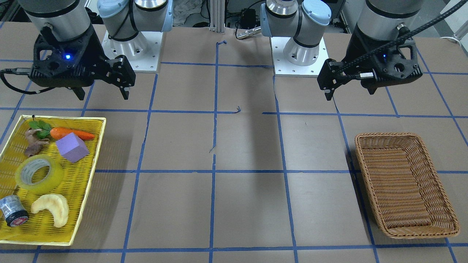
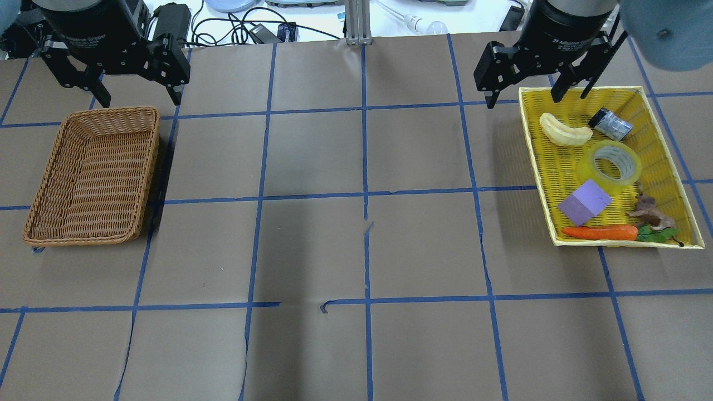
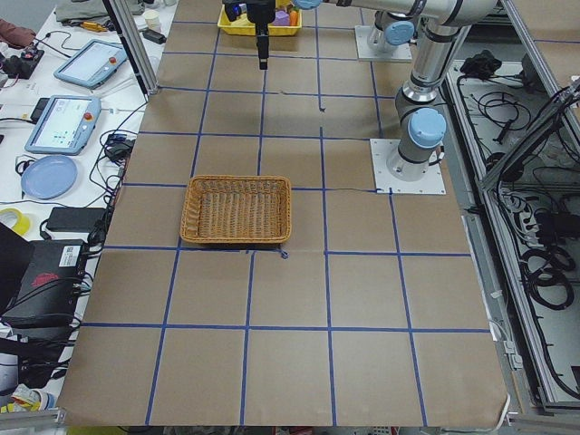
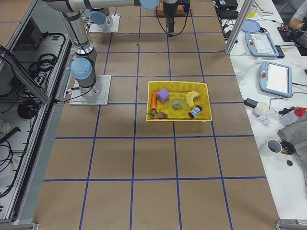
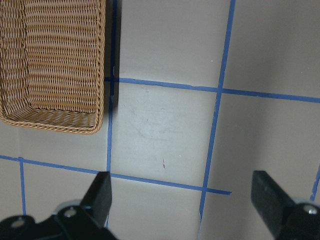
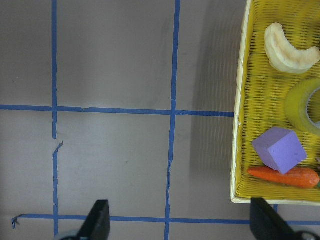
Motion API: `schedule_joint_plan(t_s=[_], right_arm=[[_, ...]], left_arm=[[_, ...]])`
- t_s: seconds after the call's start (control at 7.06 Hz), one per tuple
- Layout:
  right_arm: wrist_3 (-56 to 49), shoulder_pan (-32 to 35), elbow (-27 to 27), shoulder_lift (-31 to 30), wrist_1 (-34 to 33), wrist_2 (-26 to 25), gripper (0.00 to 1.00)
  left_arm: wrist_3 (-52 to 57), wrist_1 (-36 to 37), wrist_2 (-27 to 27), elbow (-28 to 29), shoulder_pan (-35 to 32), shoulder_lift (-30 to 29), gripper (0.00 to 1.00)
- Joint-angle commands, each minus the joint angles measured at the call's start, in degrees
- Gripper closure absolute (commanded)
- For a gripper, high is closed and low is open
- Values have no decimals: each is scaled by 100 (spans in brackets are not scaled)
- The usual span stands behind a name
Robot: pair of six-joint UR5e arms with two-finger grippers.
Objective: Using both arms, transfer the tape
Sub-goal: 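Move the right gripper down over the tape roll in the yellow basket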
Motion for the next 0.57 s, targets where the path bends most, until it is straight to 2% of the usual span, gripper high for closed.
schedule_joint_plan(t_s=[0.0, 0.28, 0.42], right_arm=[[-202, -350, -381, 190, 482, 3, 0], [-1330, -1007, -366, 401, 292, -49, 0], [-2311, -1446, -314, 558, 195, -41, 0]], left_arm=[[5, -68, 9, -17, -13, 27, 0], [5, -164, 9, 26, -13, 18, 0], [5, -174, 9, 18, -13, 18, 0]])
